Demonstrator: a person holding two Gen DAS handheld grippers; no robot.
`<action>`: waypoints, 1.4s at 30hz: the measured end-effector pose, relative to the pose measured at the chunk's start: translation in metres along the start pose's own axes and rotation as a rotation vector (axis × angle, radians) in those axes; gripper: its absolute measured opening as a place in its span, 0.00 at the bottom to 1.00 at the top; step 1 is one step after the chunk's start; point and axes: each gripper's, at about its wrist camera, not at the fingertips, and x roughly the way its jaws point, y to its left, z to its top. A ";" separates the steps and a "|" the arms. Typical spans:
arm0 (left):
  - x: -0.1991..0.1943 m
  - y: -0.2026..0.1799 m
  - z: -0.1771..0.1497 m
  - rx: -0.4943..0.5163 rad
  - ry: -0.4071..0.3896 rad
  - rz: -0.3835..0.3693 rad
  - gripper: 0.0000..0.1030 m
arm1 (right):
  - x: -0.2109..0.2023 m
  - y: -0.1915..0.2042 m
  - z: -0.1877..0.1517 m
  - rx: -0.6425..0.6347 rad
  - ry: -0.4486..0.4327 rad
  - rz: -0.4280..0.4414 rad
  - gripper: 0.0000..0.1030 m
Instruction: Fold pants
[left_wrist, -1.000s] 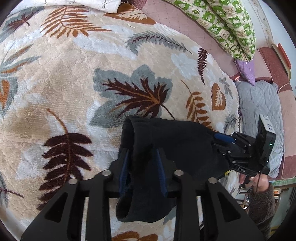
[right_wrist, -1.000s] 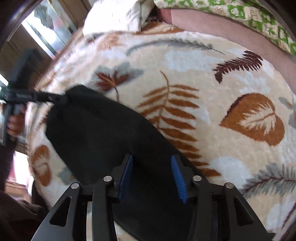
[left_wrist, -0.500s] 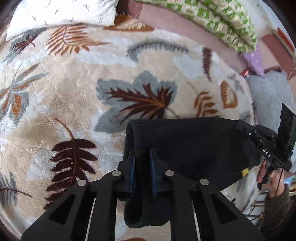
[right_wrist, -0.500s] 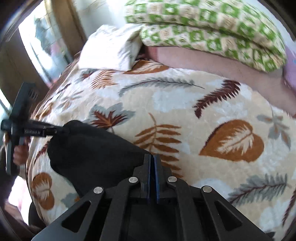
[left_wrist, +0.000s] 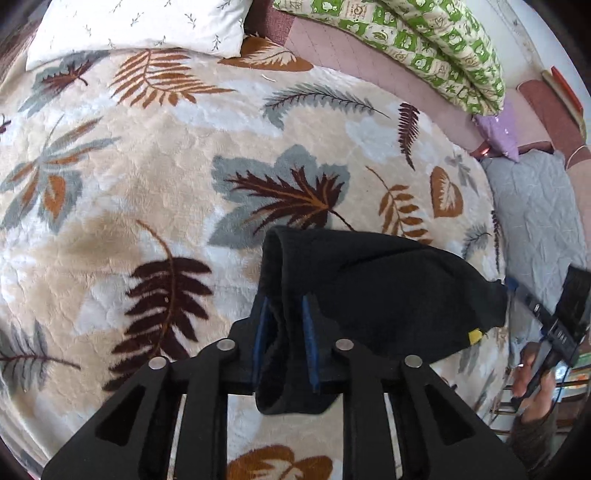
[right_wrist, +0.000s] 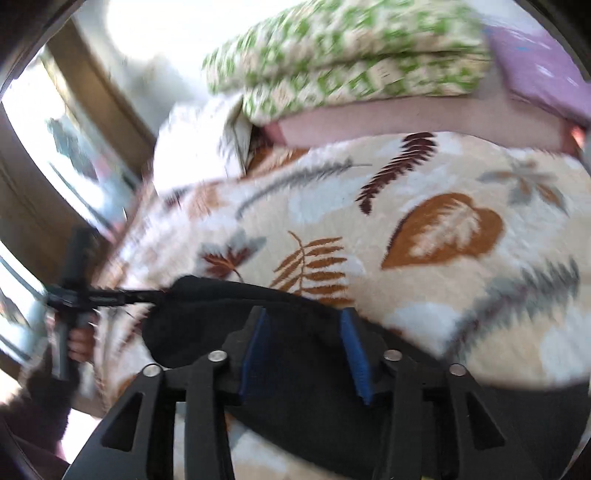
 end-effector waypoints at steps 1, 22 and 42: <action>0.001 0.001 -0.004 -0.011 0.013 -0.007 0.23 | -0.007 -0.002 -0.007 0.032 -0.006 0.013 0.49; 0.005 0.001 -0.038 -0.004 0.062 -0.012 0.48 | 0.065 -0.035 -0.123 0.877 0.021 0.257 0.49; 0.019 -0.030 -0.051 0.060 0.072 0.033 0.35 | -0.102 -0.190 -0.139 0.743 -0.231 -0.240 0.54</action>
